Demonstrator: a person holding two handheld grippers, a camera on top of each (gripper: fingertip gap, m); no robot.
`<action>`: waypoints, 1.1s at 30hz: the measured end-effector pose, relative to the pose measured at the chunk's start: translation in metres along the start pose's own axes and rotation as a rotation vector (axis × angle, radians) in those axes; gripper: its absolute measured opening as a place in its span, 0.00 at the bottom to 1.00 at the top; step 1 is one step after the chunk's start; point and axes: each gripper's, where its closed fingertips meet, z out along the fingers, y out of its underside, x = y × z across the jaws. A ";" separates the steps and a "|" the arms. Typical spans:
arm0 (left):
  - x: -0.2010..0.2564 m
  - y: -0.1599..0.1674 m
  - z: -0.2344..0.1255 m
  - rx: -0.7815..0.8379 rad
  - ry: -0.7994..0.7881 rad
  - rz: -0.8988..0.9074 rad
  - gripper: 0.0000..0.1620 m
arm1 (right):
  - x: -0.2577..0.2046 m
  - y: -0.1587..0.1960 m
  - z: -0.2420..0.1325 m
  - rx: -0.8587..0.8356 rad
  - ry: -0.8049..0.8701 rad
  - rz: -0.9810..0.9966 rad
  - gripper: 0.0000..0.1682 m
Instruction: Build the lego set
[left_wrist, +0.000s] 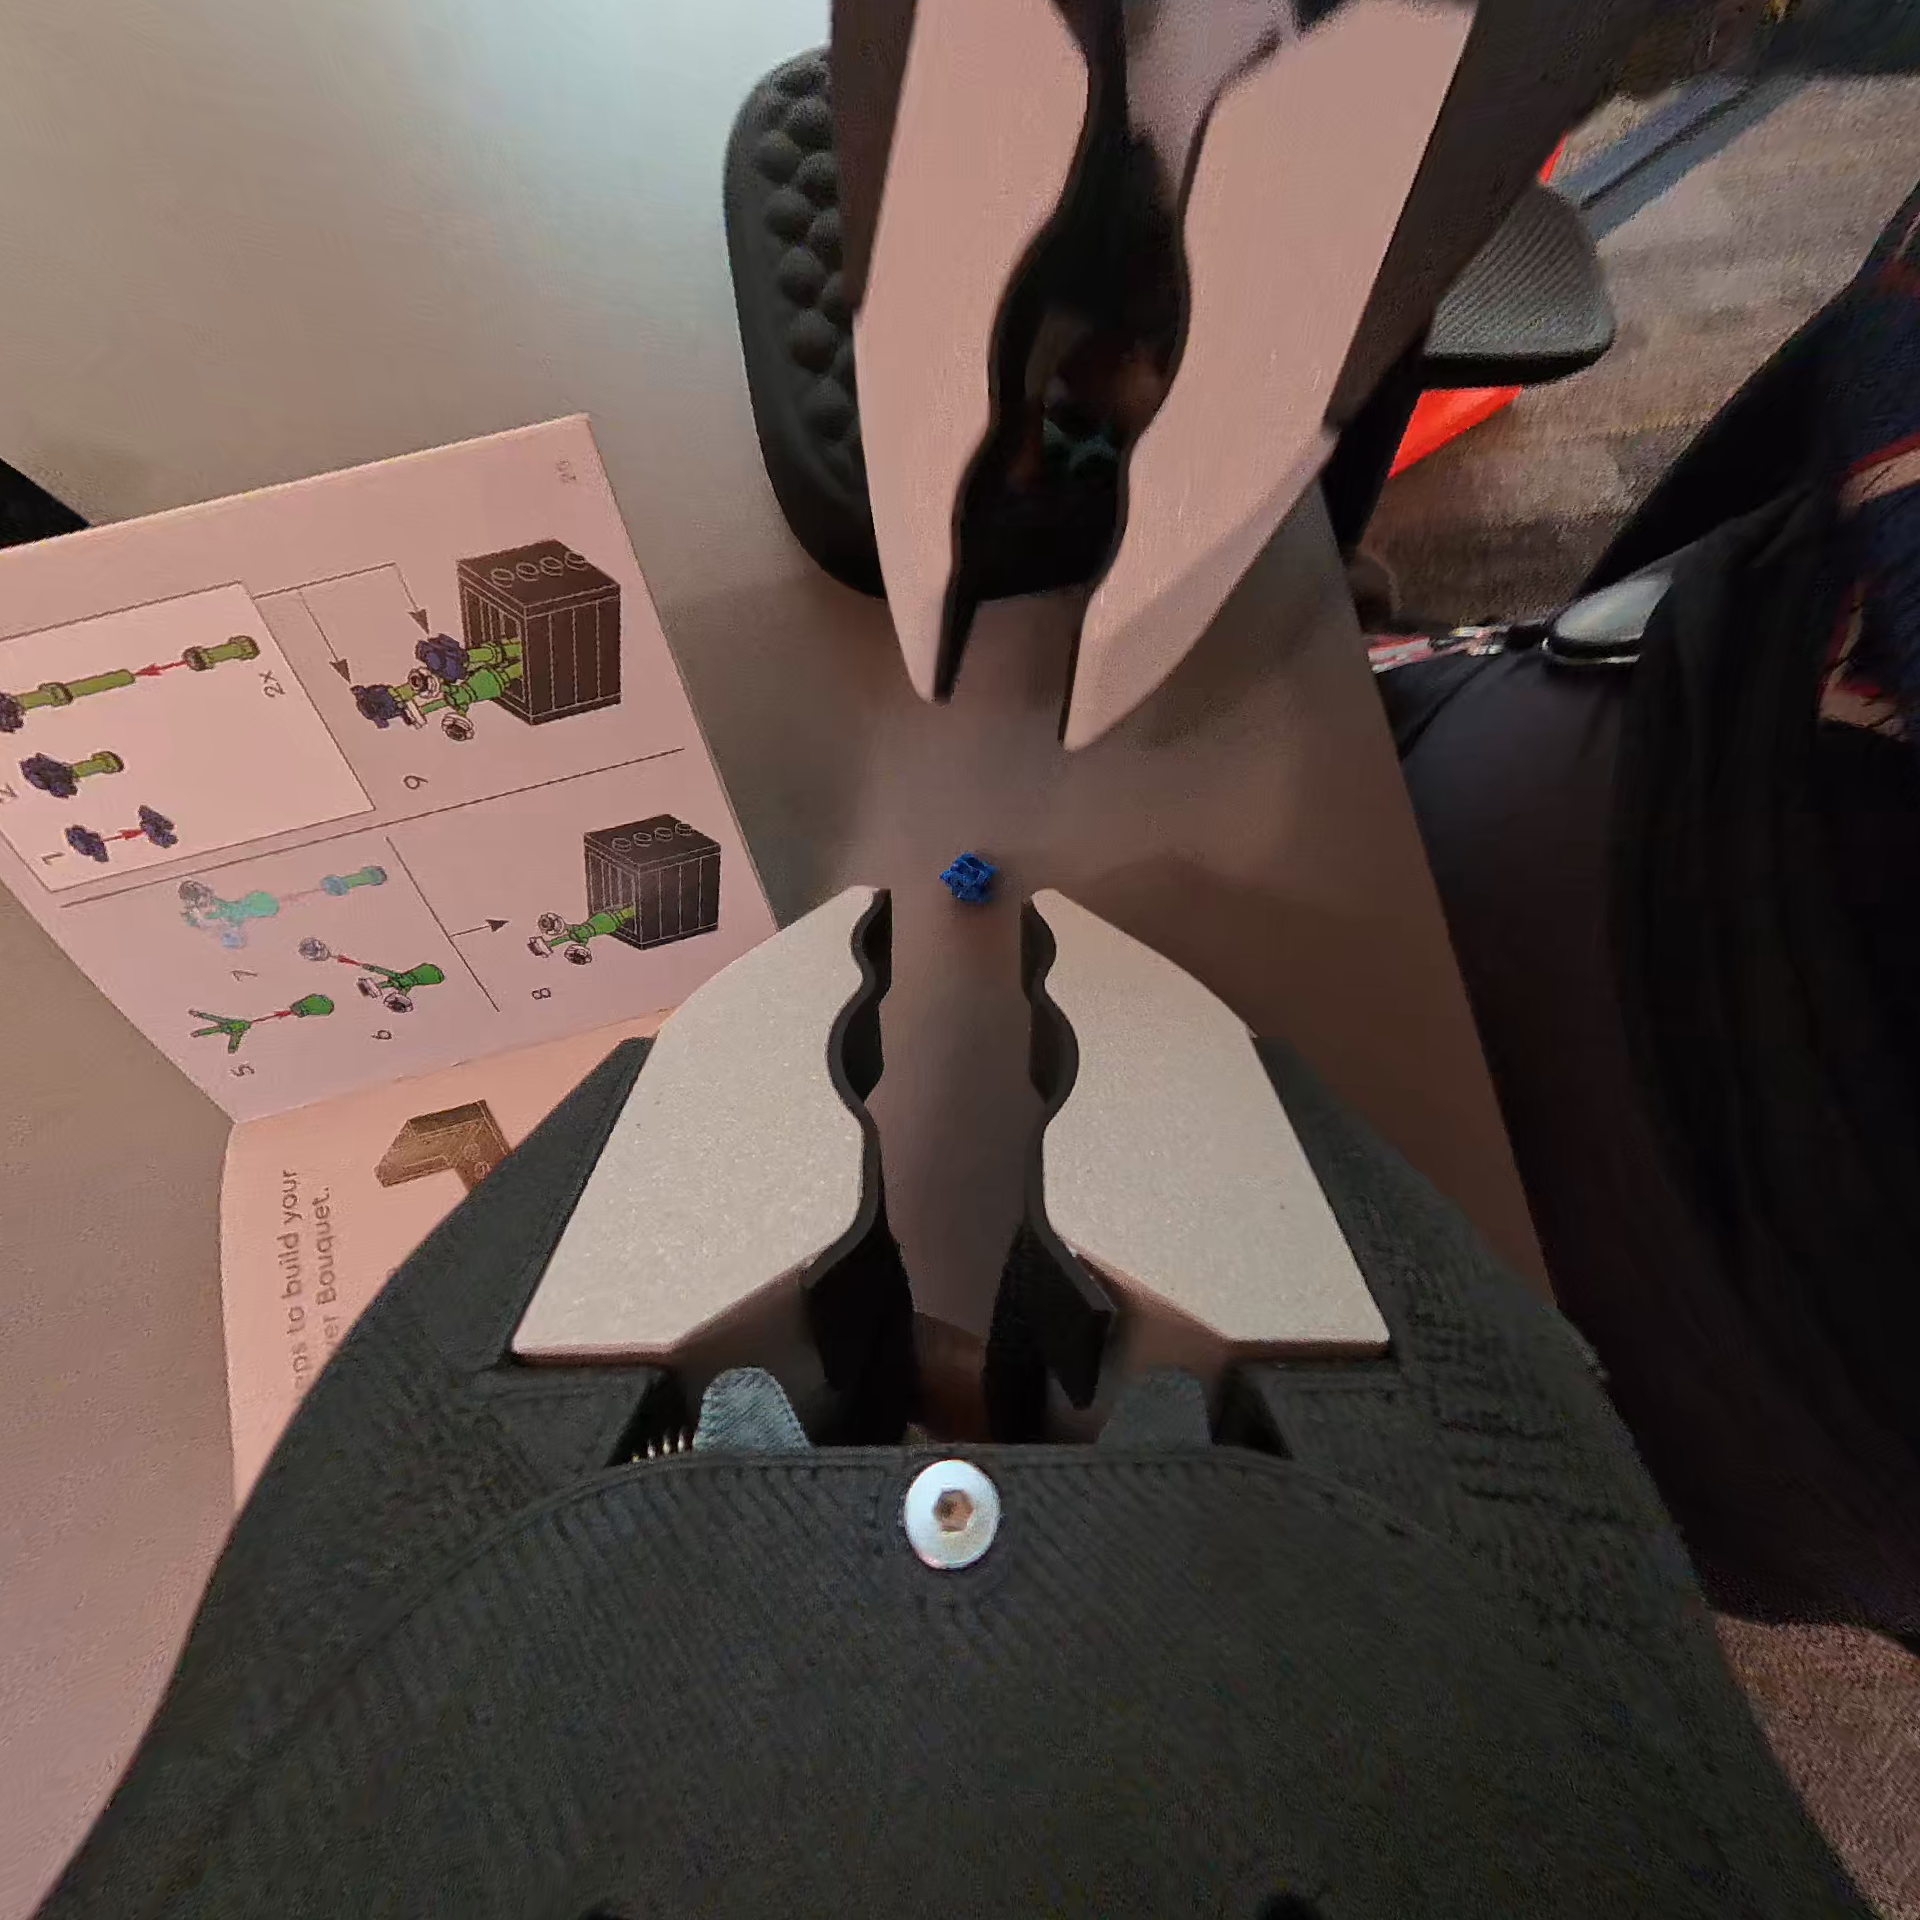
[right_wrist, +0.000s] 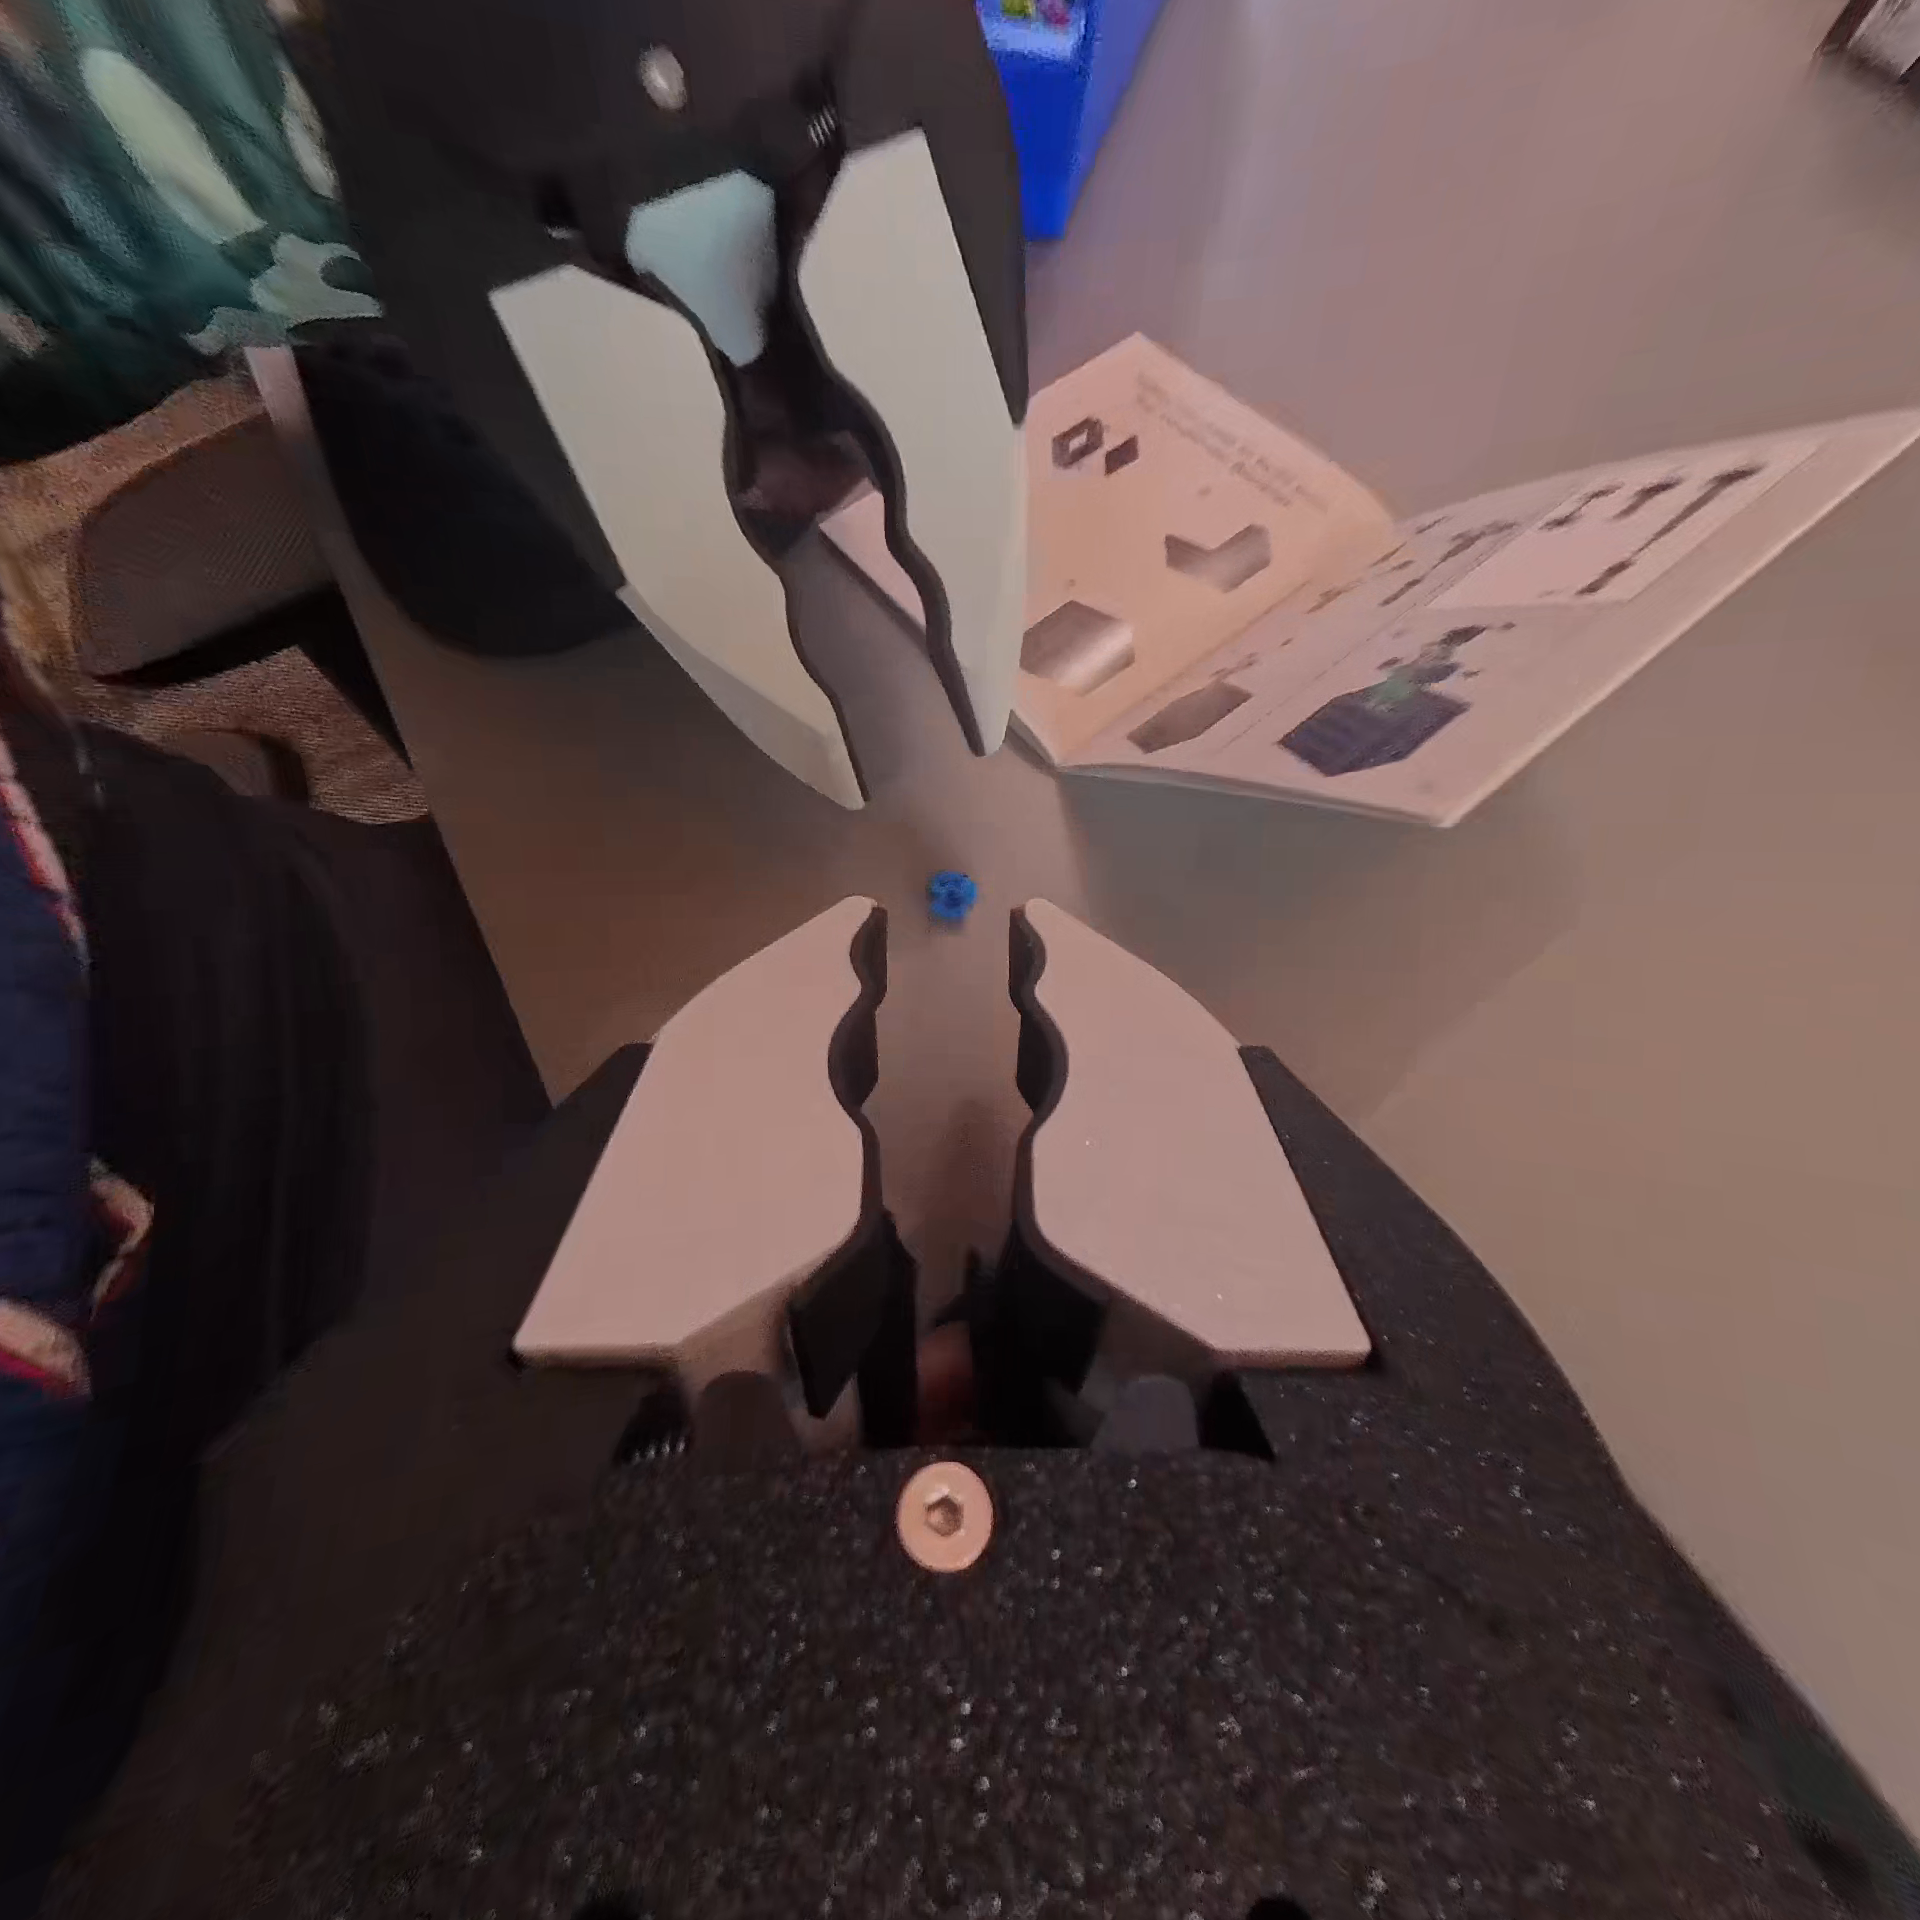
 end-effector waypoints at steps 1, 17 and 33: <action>0.000 0.000 -0.001 0.016 -0.002 -0.011 0.15 | -0.002 0.004 0.006 -0.022 -0.012 0.022 0.13; -0.002 -0.003 -0.012 0.118 -0.041 -0.008 0.17 | -0.001 0.015 0.033 -0.178 0.015 0.000 0.05; 0.010 -0.065 -0.043 0.525 -0.266 0.415 0.14 | -0.021 -0.066 -0.029 0.386 -0.713 0.699 0.05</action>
